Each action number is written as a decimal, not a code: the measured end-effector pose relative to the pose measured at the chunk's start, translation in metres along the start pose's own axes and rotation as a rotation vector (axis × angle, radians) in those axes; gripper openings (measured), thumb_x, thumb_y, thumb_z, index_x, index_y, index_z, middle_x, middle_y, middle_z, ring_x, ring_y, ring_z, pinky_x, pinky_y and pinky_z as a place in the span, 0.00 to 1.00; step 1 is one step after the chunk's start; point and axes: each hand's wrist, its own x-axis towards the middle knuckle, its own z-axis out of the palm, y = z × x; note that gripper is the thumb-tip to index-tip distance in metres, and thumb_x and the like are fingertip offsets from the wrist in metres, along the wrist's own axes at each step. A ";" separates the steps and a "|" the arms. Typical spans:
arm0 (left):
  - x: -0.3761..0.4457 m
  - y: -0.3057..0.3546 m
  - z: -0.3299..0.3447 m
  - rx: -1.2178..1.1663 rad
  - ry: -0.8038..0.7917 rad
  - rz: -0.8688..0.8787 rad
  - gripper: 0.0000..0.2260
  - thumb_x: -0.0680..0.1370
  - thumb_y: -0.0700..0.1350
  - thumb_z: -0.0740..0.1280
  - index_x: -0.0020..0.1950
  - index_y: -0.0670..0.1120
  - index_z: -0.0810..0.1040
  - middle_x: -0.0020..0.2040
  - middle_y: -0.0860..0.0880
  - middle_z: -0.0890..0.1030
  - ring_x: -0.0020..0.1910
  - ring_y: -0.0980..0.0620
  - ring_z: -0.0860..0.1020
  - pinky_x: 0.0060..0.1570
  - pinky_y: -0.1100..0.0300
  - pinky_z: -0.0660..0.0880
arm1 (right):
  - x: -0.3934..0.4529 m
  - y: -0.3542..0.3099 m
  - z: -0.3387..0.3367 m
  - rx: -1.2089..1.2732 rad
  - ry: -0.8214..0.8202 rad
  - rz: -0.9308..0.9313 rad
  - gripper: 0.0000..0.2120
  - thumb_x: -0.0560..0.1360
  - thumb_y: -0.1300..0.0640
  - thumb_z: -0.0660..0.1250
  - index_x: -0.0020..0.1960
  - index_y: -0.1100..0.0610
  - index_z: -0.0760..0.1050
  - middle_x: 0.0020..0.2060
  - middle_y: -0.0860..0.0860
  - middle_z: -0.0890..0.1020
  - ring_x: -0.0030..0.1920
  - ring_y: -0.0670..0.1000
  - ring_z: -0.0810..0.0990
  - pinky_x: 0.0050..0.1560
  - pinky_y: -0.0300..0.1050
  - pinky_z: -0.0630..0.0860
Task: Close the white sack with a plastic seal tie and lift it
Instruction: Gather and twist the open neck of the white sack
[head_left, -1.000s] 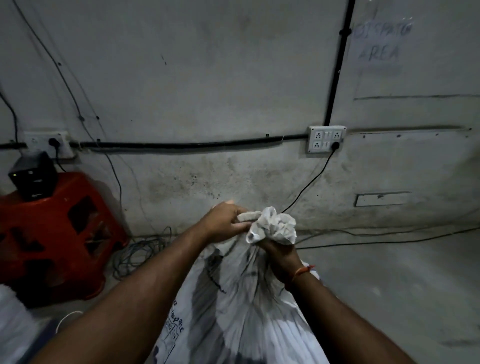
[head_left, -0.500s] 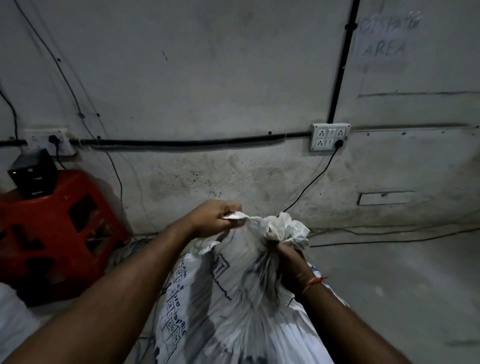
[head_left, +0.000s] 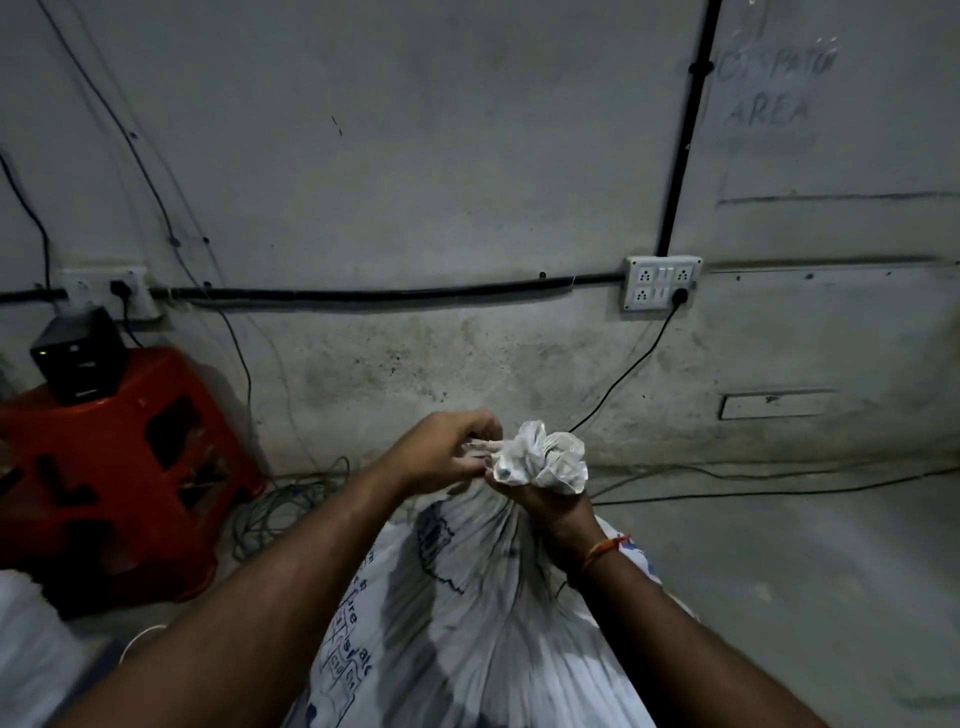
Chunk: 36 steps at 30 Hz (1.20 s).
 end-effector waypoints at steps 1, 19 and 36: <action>-0.003 -0.003 -0.004 0.000 -0.053 -0.001 0.09 0.74 0.47 0.74 0.53 0.54 0.80 0.49 0.55 0.84 0.47 0.56 0.82 0.49 0.54 0.80 | -0.001 0.003 -0.001 0.004 0.011 0.005 0.26 0.62 0.57 0.82 0.58 0.64 0.80 0.57 0.59 0.84 0.60 0.61 0.82 0.68 0.63 0.74; -0.024 -0.040 -0.027 0.188 0.042 -0.111 0.09 0.75 0.56 0.67 0.45 0.52 0.75 0.37 0.54 0.79 0.36 0.53 0.77 0.39 0.54 0.74 | -0.014 0.023 -0.023 0.441 0.056 0.323 0.31 0.61 0.62 0.79 0.63 0.67 0.78 0.60 0.66 0.81 0.60 0.64 0.81 0.64 0.63 0.76; -0.055 -0.045 0.007 -0.907 0.155 -0.716 0.14 0.76 0.49 0.74 0.61 0.52 0.78 0.59 0.44 0.83 0.55 0.42 0.83 0.47 0.48 0.82 | -0.024 0.004 0.007 0.487 0.256 0.285 0.17 0.72 0.68 0.72 0.61 0.69 0.78 0.55 0.66 0.84 0.57 0.66 0.83 0.59 0.62 0.79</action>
